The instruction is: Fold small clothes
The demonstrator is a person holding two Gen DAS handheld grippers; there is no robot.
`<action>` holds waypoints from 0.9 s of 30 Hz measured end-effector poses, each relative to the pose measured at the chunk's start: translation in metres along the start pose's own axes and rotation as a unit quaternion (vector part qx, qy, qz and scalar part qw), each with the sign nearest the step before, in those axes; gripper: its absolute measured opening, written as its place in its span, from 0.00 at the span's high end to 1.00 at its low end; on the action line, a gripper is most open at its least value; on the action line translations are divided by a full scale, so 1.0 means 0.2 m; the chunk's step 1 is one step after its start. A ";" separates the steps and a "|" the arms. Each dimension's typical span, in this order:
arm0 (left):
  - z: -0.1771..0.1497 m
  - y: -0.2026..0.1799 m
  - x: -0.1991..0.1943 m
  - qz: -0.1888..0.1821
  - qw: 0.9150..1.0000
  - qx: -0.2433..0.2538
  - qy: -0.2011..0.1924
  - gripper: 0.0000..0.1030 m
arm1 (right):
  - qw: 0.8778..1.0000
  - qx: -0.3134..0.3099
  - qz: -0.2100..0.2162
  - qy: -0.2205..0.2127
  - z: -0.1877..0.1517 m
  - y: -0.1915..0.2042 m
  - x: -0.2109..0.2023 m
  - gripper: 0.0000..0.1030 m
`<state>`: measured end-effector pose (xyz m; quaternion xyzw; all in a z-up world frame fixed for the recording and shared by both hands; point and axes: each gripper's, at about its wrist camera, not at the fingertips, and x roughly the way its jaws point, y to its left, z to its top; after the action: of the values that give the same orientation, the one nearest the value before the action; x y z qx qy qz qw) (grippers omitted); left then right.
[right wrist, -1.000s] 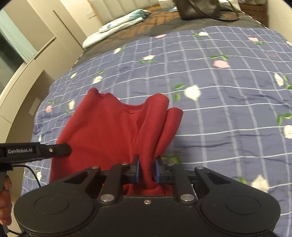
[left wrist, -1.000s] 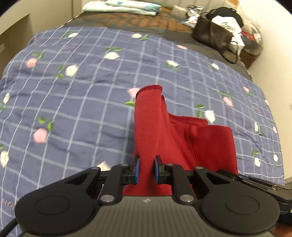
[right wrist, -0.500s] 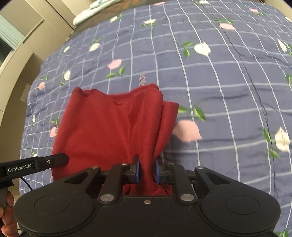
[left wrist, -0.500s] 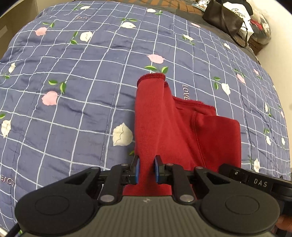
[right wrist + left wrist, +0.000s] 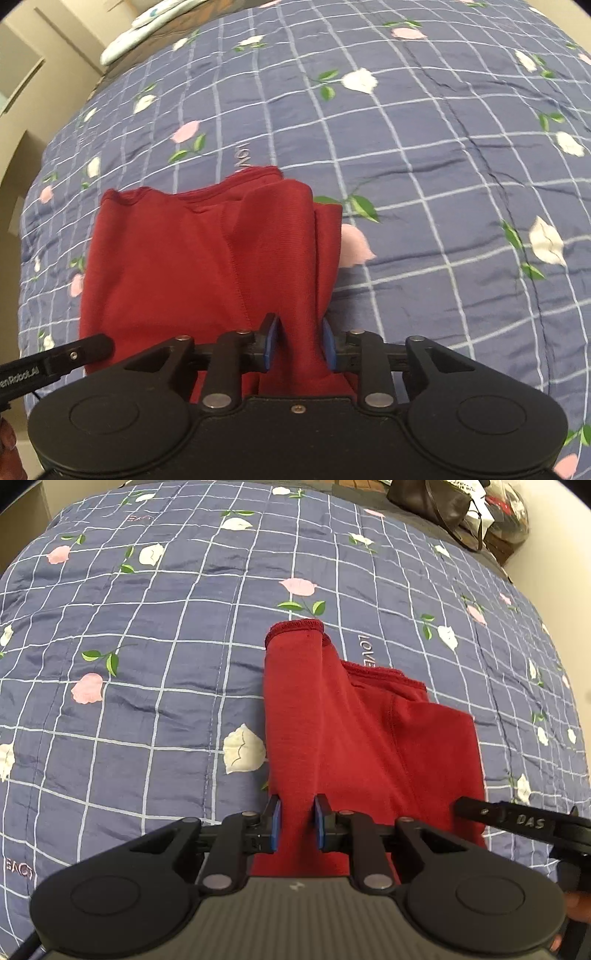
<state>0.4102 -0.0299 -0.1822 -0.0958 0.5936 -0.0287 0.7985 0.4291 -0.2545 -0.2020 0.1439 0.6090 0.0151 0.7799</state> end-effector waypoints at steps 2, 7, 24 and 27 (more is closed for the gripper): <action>0.00 0.00 0.01 0.002 1.000 0.003 0.003 0.81 | 1.000 0.007 -0.002 -0.003 0.00 -0.02 -0.01 0.68; -0.01 0.00 0.01 0.007 1.000 0.004 0.005 0.77 | 1.000 0.011 0.000 -0.012 -0.03 -0.05 -0.04 0.43; -0.24 -0.10 -0.39 0.063 0.994 0.008 -0.089 0.12 | 0.990 -0.042 0.014 -0.132 -0.22 -0.05 -0.44 0.01; -0.33 -0.12 -0.52 0.065 0.990 0.005 -0.121 0.05 | 0.985 -0.057 0.019 -0.161 -0.30 -0.04 -0.55 0.01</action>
<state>0.3174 -0.0449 -0.0978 -0.0551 0.4971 0.0322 0.8653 0.3432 -0.2716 -0.1123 0.1115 0.4708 0.0417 0.8742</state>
